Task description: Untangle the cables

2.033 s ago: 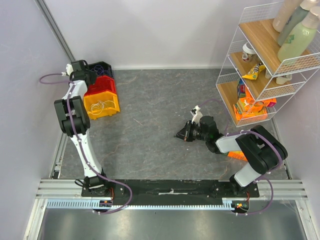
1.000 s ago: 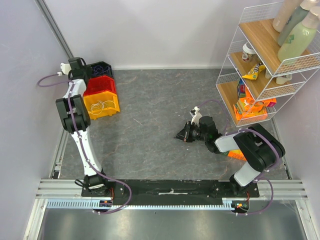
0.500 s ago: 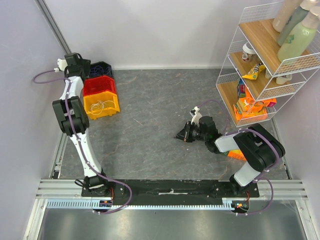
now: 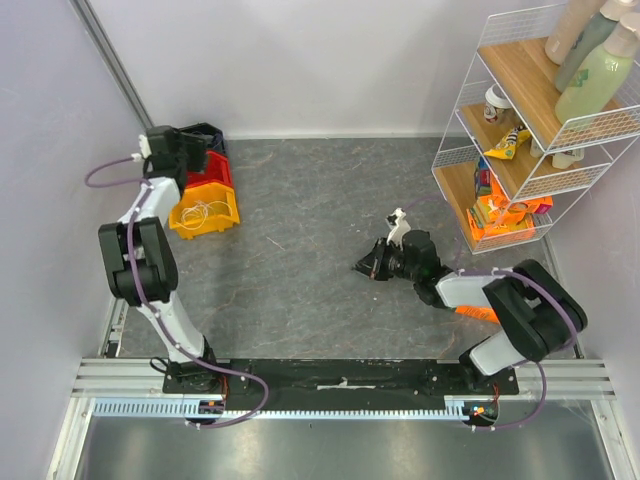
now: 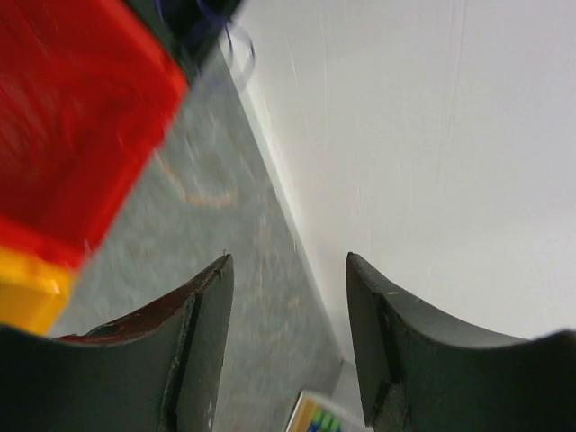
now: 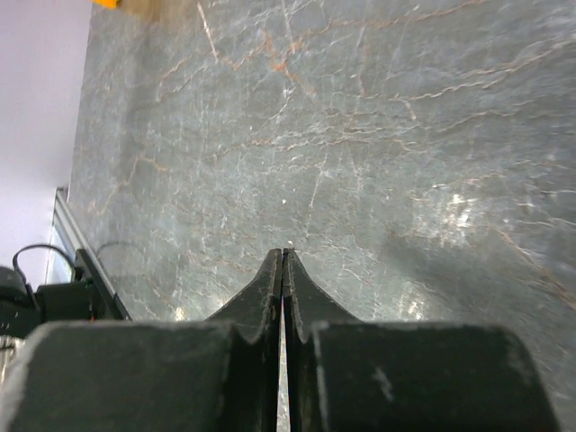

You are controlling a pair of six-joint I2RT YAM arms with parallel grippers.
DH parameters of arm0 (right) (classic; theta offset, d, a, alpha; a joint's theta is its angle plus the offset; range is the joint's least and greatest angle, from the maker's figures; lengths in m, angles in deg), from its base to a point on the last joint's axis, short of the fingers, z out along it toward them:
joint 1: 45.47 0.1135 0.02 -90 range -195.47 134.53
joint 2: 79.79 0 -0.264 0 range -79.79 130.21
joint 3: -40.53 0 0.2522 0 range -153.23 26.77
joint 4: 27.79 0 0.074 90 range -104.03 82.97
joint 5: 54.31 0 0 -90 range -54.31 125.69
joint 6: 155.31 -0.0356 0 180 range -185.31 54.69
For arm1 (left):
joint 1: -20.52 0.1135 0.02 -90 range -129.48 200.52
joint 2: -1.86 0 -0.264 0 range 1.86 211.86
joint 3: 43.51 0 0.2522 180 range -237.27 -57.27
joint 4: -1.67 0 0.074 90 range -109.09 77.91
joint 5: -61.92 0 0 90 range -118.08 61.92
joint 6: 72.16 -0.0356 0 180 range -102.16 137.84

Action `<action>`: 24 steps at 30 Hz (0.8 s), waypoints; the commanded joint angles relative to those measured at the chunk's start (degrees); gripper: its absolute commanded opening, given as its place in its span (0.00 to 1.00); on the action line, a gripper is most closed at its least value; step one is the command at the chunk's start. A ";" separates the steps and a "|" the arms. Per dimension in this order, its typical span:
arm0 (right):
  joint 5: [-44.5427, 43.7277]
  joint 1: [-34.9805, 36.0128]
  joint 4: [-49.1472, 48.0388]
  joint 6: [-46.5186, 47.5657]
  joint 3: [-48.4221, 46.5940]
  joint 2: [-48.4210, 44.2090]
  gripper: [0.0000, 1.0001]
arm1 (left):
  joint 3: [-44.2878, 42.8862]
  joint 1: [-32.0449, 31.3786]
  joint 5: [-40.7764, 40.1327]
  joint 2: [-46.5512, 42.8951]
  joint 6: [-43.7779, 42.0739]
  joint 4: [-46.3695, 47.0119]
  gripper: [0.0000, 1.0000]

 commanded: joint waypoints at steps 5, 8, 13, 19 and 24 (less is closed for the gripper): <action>-22.03 0.22 29.50 7.75 -5.12 -15.50 0.11 | 22.61 -16.80 -1.03 -23.20 -8.26 12.20 0.60; -31.97 0.22 41.19 11.44 -7.32 -21.30 0.15 | 27.81 -26.21 -4.74 -28.93 -18.01 12.38 0.60; -37.27 0.22 51.59 13.82 -8.65 -31.93 0.27 | 35.37 -39.92 -9.21 -36.49 -33.31 11.68 0.60; -34.99 0.13 54.33 16.28 -7.42 -45.82 0.52 | 46.18 -49.95 -7.74 -48.61 -41.77 12.29 0.60; -32.88 0.22 55.12 18.39 -7.07 -54.44 0.86 | 54.36 -51.90 -2.65 -62.49 -43.62 13.08 0.60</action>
